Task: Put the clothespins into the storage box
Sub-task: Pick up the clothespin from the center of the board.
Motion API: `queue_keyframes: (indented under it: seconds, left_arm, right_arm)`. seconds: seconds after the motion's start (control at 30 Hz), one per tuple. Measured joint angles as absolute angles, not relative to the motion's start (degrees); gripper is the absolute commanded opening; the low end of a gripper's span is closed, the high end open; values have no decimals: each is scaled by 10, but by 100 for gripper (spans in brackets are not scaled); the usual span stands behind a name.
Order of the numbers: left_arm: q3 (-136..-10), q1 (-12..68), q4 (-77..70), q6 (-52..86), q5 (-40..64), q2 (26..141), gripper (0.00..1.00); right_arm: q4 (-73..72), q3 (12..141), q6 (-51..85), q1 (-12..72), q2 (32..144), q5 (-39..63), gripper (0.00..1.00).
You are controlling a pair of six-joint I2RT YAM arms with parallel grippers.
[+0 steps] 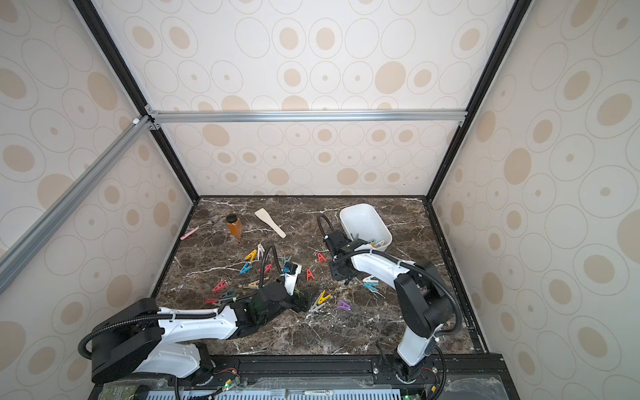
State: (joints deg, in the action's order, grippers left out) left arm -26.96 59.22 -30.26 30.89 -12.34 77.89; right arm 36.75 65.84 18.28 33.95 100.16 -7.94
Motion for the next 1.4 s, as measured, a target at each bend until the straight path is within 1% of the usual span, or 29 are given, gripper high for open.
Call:
queue_keyframes:
  seconds: [0.13, 0.23, 0.43, 0.67, 0.83, 1.1, 1.27, 1.4]
  left_arm:
    - [-267, 592, -312, 321, -124, 778, 88]
    - [-267, 588, -311, 326, -126, 778, 88]
    - [-260, 560, -289, 339, -128, 773, 88]
    - [-256, 550, -274, 348, -130, 769, 89]
    - [-256, 549, -272, 349, -126, 770, 89]
    - [-256, 547, -272, 350, -119, 772, 88]
    - [-256, 547, -271, 350, -117, 773, 88]
    - [-262, 547, -261, 342, -117, 773, 87]
  right_arm:
    - [365, 705, 181, 340, 1030, -46, 37]
    - [350, 743, 191, 345, 1046, -29, 35]
    - [334, 800, 211, 358, 1107, -9, 26]
    - [341, 852, 232, 360, 1176, -12, 22]
    - [340, 865, 244, 360, 1198, -18, 16]
    - [329, 868, 256, 360, 1203, -35, 5]
    - [311, 836, 257, 360, 1181, -39, 4]
    - [322, 805, 255, 360, 1124, -34, 4]
